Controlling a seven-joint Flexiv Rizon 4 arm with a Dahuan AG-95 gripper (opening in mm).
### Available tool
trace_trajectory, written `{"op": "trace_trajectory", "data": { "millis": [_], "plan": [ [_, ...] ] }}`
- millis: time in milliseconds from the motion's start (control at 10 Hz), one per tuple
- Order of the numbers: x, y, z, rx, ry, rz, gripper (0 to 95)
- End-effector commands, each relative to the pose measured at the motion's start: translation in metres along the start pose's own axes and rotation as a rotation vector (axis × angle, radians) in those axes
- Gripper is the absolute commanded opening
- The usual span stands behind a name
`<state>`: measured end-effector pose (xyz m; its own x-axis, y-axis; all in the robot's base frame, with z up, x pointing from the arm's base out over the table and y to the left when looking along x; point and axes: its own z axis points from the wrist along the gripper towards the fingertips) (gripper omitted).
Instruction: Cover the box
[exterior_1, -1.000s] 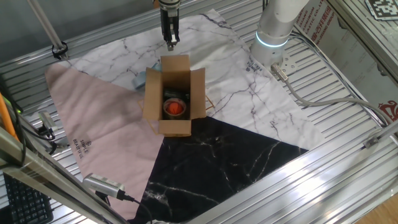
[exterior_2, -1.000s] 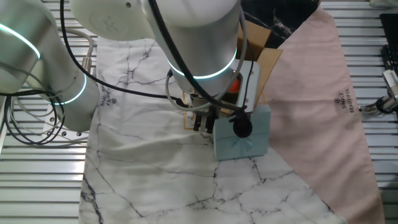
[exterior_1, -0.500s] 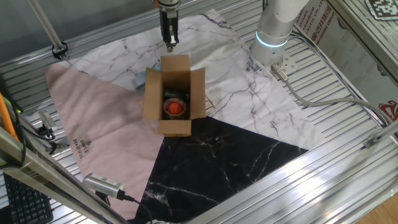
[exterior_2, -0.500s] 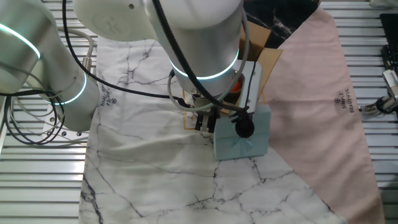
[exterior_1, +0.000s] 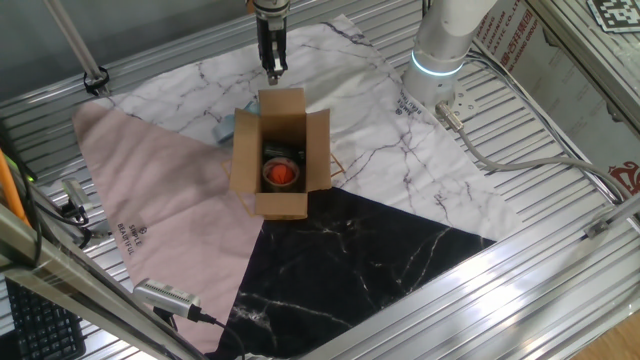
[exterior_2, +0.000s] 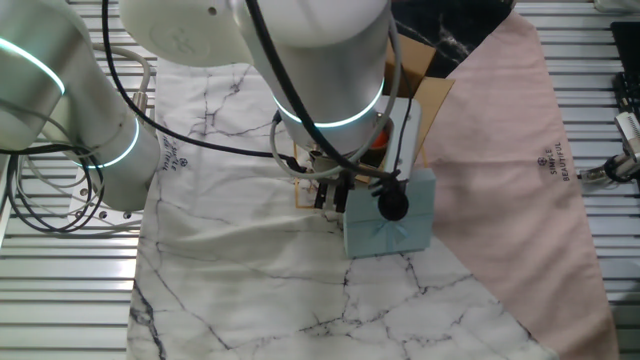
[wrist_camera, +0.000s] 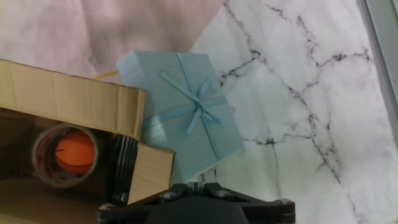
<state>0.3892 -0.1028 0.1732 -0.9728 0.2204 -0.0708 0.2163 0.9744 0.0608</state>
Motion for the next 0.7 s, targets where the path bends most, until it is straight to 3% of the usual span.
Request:
{"op": "trace_trajectory", "data": {
  "millis": [100,700],
  "plan": [
    [-0.0003,0.0016,-0.0003,0.003,0.002,0.001,0.0],
    [-0.0024,0.0071,0.0013,0.009,0.006,0.002,0.0]
  ]
}}
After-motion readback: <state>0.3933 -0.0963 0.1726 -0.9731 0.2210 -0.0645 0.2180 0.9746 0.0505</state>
